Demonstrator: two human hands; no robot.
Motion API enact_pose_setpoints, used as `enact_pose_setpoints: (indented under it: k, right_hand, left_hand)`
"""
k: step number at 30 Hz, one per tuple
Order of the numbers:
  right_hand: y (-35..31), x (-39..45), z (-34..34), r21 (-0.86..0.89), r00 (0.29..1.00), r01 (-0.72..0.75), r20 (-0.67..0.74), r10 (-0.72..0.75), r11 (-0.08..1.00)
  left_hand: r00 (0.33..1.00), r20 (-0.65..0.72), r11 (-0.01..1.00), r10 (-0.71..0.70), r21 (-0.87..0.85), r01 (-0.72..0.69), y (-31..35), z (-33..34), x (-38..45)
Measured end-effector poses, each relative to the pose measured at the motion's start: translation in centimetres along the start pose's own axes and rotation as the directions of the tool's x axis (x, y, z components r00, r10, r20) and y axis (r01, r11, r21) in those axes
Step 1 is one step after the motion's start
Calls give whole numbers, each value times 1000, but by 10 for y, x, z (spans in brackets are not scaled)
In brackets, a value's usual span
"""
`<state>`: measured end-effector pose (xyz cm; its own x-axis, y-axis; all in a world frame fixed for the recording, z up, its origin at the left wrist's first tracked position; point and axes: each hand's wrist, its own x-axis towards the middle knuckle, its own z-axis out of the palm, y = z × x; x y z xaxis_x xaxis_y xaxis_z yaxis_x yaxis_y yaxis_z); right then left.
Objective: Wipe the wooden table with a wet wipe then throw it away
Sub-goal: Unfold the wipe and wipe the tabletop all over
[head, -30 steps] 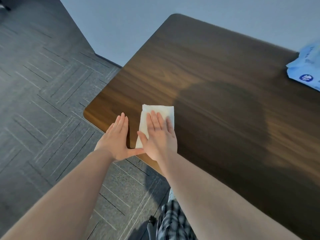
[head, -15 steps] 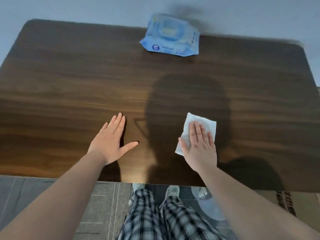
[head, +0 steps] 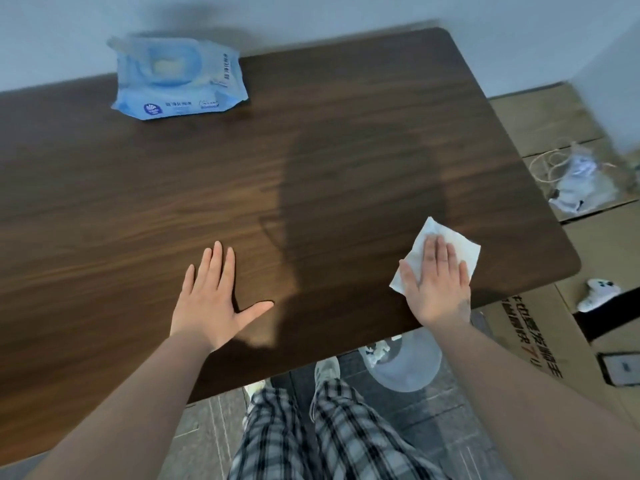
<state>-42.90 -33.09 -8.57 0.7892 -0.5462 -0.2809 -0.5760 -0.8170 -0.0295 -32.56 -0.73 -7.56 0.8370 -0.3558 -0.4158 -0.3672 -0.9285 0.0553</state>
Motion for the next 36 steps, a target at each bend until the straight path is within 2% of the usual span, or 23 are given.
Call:
enact_pose_setpoints:
  k: [6, 9, 11, 14, 17, 20, 23, 29, 36]
  right_hand:
    - [-17, -3, 3, -3, 999, -19, 44, 19, 1000]
    - [-46, -19, 8, -49, 994, 111, 8, -111, 993]
    - [-77, -34, 11, -84, 971, 238, 28, -237, 968]
    - [-137, -62, 18, -28, 902, 418, 129, -412, 908]
    - [-208, -93, 28, 17, 805, 578, 157, -573, 816]
    - [-287, -129, 41, 68, 669, 726, 159, -726, 684]
    - [-359, -170, 59, 91, 529, 831, 175, -830, 549]
    - [-446, -214, 76, 73, 465, 870, 206, -861, 488]
    - [-448, -216, 78, 16, 446, 889, 206, -871, 458]
  left_hand:
    - [999, 28, 998, 45, -45, -44, -8, -4, 1]
    - [991, 54, 991, 121, -55, -118, -26, -11, -1]
    - [995, 55, 995, 85, -61, -82, -49, -14, -9]
    - [998, 52, 997, -33, -68, 36, -104, -13, -35]
    - [986, 78, 987, -145, -58, 150, -169, -3, -74]
    - [956, 113, 957, -270, -76, 279, -226, 12, -117]
    - [940, 127, 941, -318, -76, 329, -261, 29, -151]
    - [922, 51, 909, -383, -154, 387, -285, 54, -181]
    - [932, 46, 917, -359, -169, 361, -287, 61, -183]
